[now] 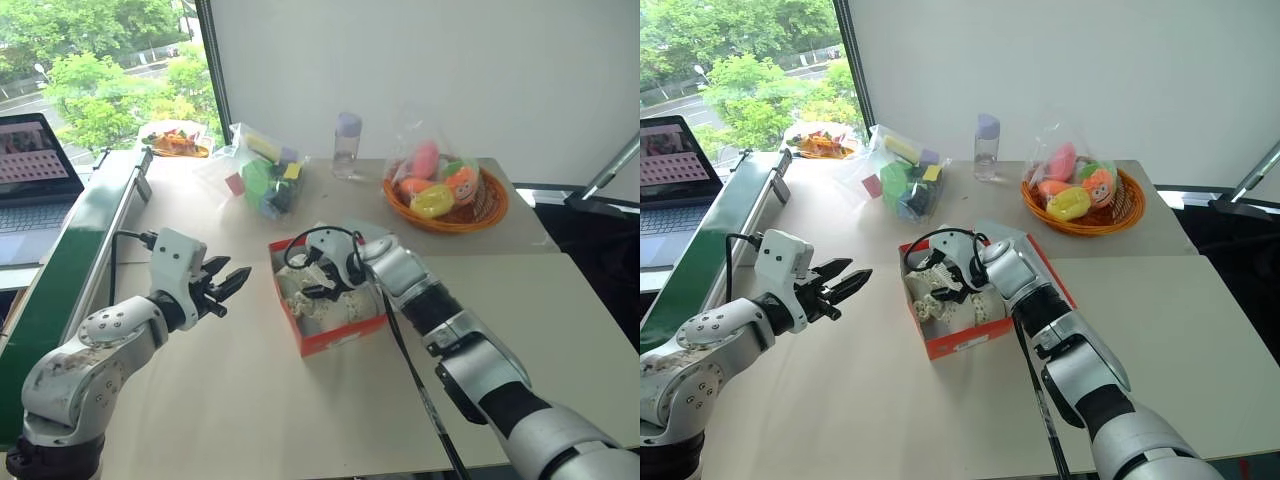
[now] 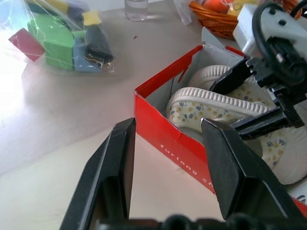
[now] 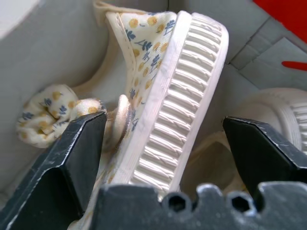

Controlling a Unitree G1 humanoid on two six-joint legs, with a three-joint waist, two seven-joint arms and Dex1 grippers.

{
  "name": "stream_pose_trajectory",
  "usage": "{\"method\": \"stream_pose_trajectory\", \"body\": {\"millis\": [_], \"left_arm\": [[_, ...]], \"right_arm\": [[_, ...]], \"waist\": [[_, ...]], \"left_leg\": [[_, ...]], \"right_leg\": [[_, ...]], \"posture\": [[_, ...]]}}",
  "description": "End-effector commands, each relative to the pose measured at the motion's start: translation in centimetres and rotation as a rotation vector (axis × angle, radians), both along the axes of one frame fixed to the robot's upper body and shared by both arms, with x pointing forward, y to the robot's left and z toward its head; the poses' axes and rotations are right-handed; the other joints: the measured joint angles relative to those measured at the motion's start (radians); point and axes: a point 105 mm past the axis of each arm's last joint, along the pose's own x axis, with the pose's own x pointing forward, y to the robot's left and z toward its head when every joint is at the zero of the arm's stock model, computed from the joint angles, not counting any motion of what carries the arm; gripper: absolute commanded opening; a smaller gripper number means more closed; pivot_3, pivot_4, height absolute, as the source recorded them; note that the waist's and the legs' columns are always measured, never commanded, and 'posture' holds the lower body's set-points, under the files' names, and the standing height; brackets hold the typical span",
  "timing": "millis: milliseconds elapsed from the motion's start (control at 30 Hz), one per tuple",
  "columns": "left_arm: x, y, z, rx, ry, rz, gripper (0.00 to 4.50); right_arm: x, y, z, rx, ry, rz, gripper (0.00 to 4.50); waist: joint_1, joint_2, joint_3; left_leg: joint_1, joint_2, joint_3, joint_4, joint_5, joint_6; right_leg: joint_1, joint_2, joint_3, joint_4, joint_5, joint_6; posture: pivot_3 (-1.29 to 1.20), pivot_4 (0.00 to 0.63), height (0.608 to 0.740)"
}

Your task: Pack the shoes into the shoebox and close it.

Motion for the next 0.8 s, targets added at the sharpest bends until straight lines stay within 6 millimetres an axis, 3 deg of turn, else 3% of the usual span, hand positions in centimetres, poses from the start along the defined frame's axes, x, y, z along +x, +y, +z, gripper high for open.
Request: {"method": "stream_pose_trajectory", "body": {"millis": [33,367,500,600,733,800], "left_arm": [[0.1,-0.2,0.9,0.023,-0.036,-0.027,2.27],[0.6,-1.7,0.9,0.047,-0.012,-0.159,2.27],[0.6,-3.1,0.9,0.049,0.005,-0.257,2.27],[0.0,-4.2,0.6,0.065,0.028,-0.354,2.27],[0.2,-4.9,0.3,0.088,0.045,-0.430,2.27],[0.7,-5.0,0.3,0.101,0.048,-0.451,2.27]], "right_arm": [[-0.6,-1.0,3.0,0.091,0.020,-0.020,4.45],[-1.5,-2.6,9.6,0.402,-0.019,-0.062,4.45],[-2.4,-5.6,11.1,0.424,-0.189,-0.012,4.45],[-4.3,-8.3,11.5,0.446,-0.154,-0.010,3.74],[-7.1,-12.1,12.3,0.442,-0.133,-0.021,2.34],[-8.5,-14.5,11.5,0.406,-0.108,-0.079,1.71]], "waist": [[0.005,0.001,0.001],[0.014,0.001,0.006],[0.019,0.001,0.007],[0.023,0.001,0.009],[0.019,0.001,0.012],[0.021,0.002,0.013]], "left_leg": [[-0.005,-0.002,0.001,0.001,0.002,0.003],[-0.014,-0.002,0.006,0.000,0.002,0.004],[-0.014,-0.002,0.006,0.000,0.001,0.005],[-0.015,-0.004,0.005,0.001,0.001,0.006],[-0.016,-0.004,0.006,0.002,0.000,0.007],[-0.017,-0.004,0.005,0.002,0.000,0.008]], "right_leg": [[-0.006,0.001,0.000,0.002,0.002,0.002],[-0.011,0.003,0.000,-0.001,0.002,0.002],[-0.010,0.003,-0.001,-0.001,0.001,0.003],[-0.009,0.000,-0.002,-0.002,0.000,0.005],[-0.010,-0.001,-0.001,-0.003,0.000,0.005],[-0.010,0.000,-0.003,-0.003,-0.001,0.005]], "posture": [[0.00,0.150,0.740],[0.00,0.150,0.740],[0.00,0.150,0.740],[0.00,0.150,0.740],[0.00,0.150,0.740],[0.00,0.150,0.740]]}}
